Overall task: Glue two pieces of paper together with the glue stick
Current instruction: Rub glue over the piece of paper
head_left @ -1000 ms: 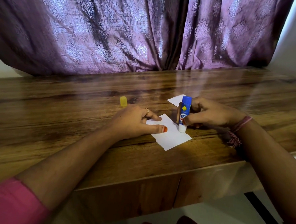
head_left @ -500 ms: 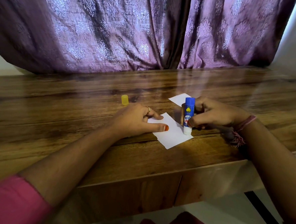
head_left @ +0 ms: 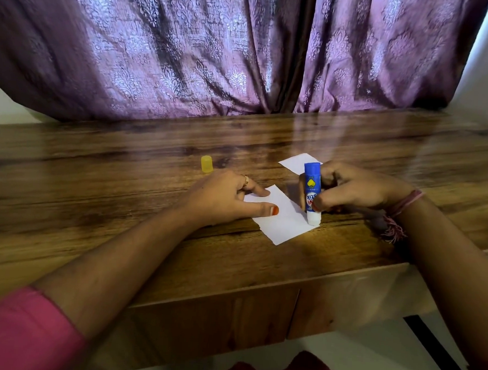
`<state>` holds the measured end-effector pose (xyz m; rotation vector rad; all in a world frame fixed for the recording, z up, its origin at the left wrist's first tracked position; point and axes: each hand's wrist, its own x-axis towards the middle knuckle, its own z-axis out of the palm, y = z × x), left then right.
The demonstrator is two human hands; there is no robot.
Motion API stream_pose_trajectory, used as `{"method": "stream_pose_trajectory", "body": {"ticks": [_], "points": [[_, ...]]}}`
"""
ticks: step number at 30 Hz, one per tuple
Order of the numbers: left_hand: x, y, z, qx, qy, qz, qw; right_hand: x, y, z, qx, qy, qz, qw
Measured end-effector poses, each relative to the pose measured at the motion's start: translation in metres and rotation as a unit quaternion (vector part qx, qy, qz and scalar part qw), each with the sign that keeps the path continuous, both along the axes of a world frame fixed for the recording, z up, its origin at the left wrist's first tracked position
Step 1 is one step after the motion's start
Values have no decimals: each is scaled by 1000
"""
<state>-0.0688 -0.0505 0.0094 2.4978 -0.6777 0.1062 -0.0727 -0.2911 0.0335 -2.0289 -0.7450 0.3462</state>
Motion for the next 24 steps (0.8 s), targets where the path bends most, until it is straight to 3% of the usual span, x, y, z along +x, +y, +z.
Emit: {"method": "stream_pose_trajectory", "body": {"ticks": [13, 21, 24], "points": [[4, 1, 7, 5, -12, -2, 1000, 6, -1, 4, 20, 15, 10, 1000], [3, 2, 6, 7, -16, 1, 1000, -8, -1, 3, 150, -19, -124, 981], [2, 1, 5, 11, -31, 5, 999, -28, -3, -11, 150, -11, -168, 974]]}}
